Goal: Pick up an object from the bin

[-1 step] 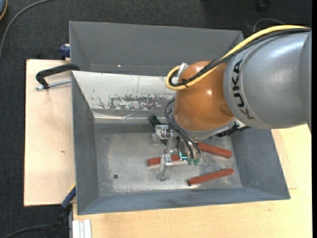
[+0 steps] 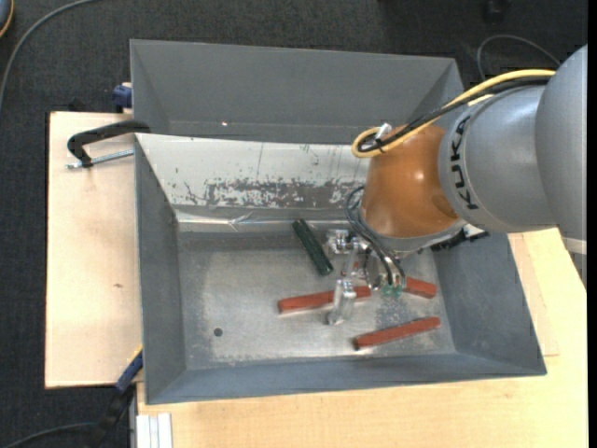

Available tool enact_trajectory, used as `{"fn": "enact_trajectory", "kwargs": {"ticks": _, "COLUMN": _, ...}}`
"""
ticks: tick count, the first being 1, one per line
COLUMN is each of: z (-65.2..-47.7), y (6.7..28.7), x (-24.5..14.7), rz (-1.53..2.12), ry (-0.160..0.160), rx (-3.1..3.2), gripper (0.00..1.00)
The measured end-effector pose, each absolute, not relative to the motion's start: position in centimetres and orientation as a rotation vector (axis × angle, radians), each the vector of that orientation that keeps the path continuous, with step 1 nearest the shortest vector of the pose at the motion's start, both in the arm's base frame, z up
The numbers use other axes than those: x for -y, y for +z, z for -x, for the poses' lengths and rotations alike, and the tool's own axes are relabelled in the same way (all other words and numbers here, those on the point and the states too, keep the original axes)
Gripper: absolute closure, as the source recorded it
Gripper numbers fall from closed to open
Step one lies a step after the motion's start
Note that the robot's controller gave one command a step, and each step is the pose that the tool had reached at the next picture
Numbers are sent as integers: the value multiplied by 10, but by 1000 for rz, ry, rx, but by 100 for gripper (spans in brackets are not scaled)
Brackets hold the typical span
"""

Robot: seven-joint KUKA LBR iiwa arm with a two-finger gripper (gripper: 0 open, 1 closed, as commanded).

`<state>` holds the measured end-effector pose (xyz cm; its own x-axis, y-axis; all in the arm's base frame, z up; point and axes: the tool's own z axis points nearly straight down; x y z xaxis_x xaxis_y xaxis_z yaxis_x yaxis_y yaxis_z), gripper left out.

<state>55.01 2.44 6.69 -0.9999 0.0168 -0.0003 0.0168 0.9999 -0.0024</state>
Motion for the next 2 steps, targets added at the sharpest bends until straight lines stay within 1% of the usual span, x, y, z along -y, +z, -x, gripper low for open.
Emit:
{"fn": "enact_trajectory", "kwargs": {"ticks": 1, "z": -549, "y": 71, "x": -30, "rz": -17, "ry": 3, "rx": -3140, "gripper": 100}}
{"fn": "enact_trajectory", "kwargs": {"ticks": 2, "z": -555, "y": 223, "x": -7, "rz": 413, "ry": -2, "rx": -3103, "gripper": 100}}
